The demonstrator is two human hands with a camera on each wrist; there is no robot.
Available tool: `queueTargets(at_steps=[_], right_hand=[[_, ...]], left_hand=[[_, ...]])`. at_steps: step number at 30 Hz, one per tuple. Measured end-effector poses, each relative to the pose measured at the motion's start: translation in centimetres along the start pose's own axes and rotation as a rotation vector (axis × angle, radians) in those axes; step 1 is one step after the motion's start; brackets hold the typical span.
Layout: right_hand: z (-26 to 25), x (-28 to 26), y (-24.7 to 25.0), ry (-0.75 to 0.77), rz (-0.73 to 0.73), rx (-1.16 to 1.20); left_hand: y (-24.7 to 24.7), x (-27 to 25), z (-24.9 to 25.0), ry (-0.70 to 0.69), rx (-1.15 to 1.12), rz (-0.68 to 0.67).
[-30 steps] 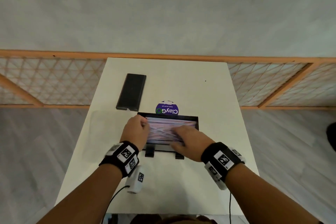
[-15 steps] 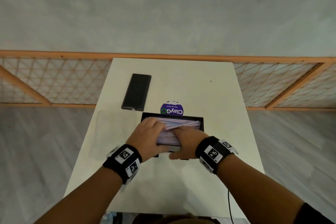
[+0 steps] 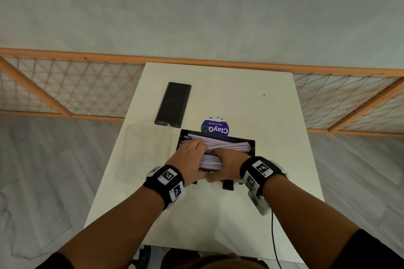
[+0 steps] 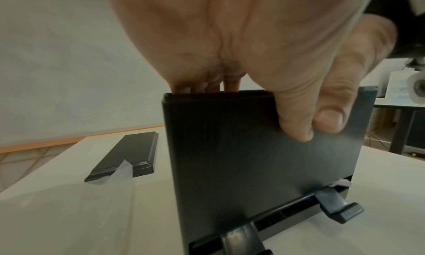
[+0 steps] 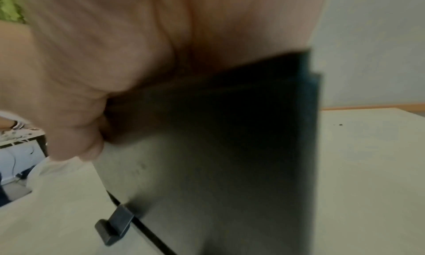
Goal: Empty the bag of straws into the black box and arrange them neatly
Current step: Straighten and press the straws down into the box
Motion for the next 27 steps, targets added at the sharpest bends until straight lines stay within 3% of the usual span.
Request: queueTargets(at_steps=[6, 10, 13, 20, 27], right_hand=[[-1.1, -1.3, 1.2, 0.028, -0.005, -0.111], [-2.2, -3.7, 3.4, 0.144, 0.168, -0.283], [-2.7, -4.7, 4.9, 0.211, 0.276, -0.242], [-1.0, -1.4, 2.3, 0.038, 0.125, -0.094], [-0.9, 0.4, 2.0, -0.029, 0.026, 0.034]], left_hand=[[-1.0, -0.3, -0.3, 0.061, -0.057, -0.021], [-1.1, -0.6, -0.3, 0.04, -0.063, 0.052], [-1.0, -0.9, -0.3, 0.007, -0.022, 0.146], [-1.6, -0.8, -0.7, 0.048, -0.069, 0.156], [-1.7, -0.7, -0.8, 0.098, -0.14, 0.15]])
Point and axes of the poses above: each hand's wrist, its own x-axis towards the middle knuckle, its own y-axis out of the back of the hand, z = x × y, the point moved 5 cm from there along x, towards the middle knuckle, and after that the axes turned 3 degrees about x, right-handed, at the moved point
